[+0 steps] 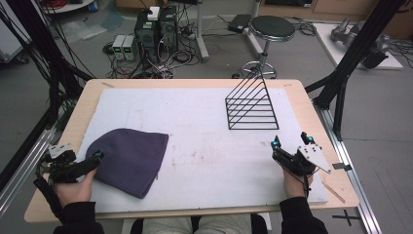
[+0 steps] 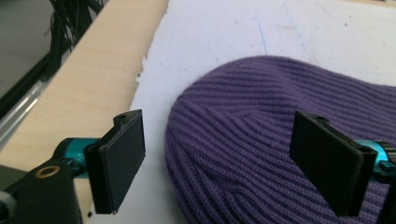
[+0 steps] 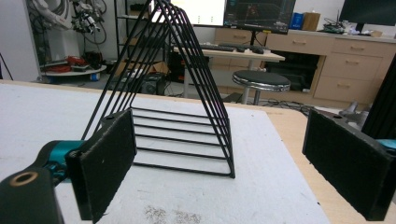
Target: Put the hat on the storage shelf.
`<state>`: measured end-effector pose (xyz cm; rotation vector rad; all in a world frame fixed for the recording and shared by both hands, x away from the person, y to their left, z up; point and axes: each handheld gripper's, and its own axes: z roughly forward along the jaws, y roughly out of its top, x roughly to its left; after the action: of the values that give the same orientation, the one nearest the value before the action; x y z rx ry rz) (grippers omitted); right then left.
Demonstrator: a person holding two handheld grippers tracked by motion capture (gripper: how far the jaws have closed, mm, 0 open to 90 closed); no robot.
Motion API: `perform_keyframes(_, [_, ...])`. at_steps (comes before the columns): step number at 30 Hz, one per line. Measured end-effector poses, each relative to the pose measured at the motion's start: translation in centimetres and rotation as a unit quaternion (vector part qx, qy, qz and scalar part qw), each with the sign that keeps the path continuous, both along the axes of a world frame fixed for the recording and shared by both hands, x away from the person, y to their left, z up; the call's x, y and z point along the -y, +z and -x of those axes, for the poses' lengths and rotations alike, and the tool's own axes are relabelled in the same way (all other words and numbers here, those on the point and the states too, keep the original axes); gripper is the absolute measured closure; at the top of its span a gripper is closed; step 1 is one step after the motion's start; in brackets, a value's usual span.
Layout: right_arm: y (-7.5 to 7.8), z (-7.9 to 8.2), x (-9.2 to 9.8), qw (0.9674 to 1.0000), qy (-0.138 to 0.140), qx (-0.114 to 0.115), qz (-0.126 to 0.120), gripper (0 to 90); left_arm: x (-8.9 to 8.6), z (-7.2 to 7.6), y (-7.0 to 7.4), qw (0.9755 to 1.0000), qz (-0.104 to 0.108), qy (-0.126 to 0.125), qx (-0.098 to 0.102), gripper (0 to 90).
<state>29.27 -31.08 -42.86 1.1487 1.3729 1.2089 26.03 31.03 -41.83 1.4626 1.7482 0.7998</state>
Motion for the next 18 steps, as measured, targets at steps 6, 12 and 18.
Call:
perform_keyframes(6, [0.0, 0.0, 0.0, 1.0000, 0.000, 0.000, 0.000, 9.0, -0.2, -0.5, -0.8, 0.9986, 0.005, 0.019, -0.049, 16.6])
perform_keyframes(12, [0.0, 0.0, 0.0, 1.0000, 0.000, -0.001, 0.002, 9.0, 0.0, -0.7, -1.3, 0.9973, 0.024, 0.023, -0.066, 16.8])
perform_keyframes(18, [0.0, 0.0, 0.0, 1.0000, -0.001, -0.002, 0.001, 9.0, -0.1, -0.8, -1.8, 0.9956, 0.043, 0.025, -0.080, 17.2])
